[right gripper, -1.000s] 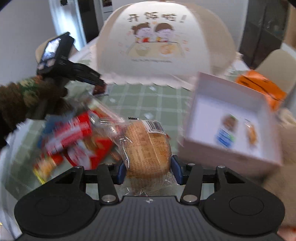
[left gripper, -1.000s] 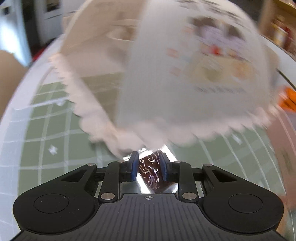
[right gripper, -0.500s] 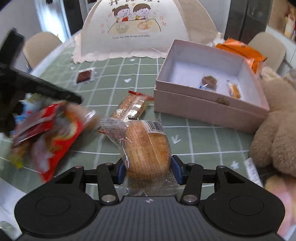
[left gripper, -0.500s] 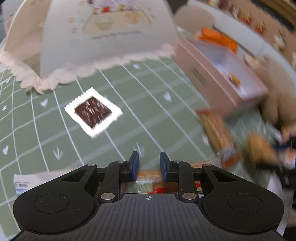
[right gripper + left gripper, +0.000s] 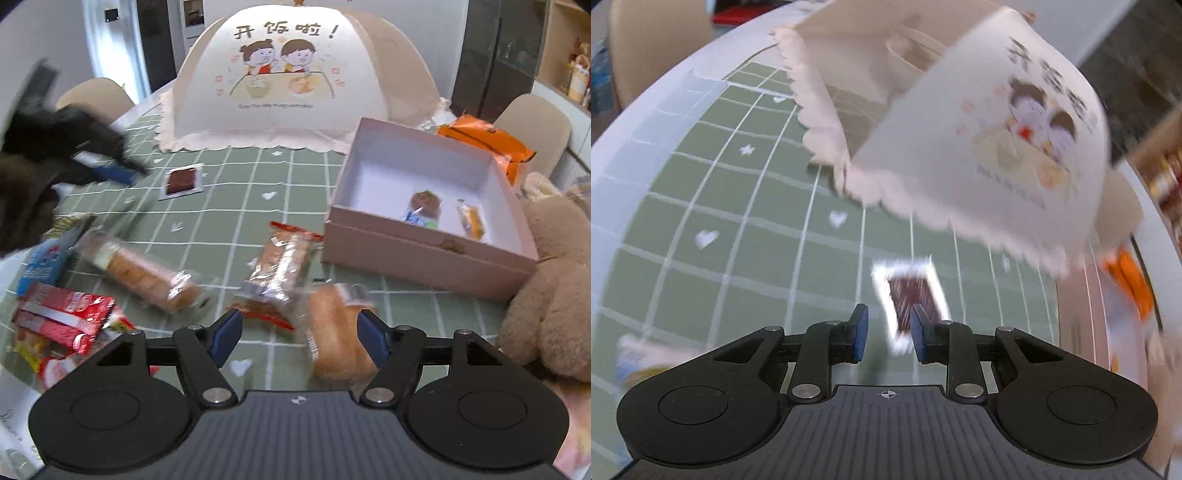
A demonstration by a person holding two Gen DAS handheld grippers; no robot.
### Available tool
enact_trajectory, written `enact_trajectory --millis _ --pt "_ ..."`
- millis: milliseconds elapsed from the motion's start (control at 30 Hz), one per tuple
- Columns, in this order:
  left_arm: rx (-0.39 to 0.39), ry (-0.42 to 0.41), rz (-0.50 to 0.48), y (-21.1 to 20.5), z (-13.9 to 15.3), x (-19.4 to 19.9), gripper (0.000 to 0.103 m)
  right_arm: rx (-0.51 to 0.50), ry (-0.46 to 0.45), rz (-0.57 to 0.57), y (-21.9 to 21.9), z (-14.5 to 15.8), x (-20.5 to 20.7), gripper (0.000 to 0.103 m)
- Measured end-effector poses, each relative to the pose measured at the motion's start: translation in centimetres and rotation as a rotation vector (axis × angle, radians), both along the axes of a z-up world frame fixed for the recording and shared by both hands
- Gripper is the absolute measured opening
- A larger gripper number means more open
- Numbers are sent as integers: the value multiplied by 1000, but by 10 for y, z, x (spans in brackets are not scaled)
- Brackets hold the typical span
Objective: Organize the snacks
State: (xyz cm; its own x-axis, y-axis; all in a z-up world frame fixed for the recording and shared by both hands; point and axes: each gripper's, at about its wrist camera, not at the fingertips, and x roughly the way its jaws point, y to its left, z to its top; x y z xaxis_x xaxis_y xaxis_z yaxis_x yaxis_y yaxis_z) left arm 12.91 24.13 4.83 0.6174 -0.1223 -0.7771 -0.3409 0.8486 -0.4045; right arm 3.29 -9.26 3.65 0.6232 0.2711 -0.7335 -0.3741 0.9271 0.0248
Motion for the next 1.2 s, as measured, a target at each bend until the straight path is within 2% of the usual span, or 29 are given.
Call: enact_trajectory --millis 133,200,300,433,667,767,867,933,1000,1100,1200 --pt "166 -1 -45 -28 -14 41 28 -24 -1 11 3 0 -12 69" --pt "206 -1 -77 -36 -22 54 28 -48 -12 19 2 1 -19 69" --pt "234 -28 -175 -55 -23 50 28 -53 -15 17 -6 2 -21 69" --pt "197 -47 -350 -85 -24 15 28 -37 -16 -13 -18 3 -11 69" --pt "49 -41 -512 -117 -23 -50 28 -11 -6 -3 -19 1 11 69" --pt "101 -105 -477 -123 -4 -88 28 -23 -35 36 -7 5 14 69" --pt "10 -128 -458 -120 17 -128 28 -15 -56 84 5 9 15 68" --pt "-83 -100 -492 -121 22 -153 28 4 -54 132 15 11 16 65" --pt "-126 -38 -539 -121 19 -172 28 18 -52 199 27 11 18 65" --pt "-134 73 -578 -126 5 -197 28 4 -34 292 52 4 26 65" --pt "-130 130 -555 -126 -11 -210 28 -17 -24 327 82 -6 40 65"
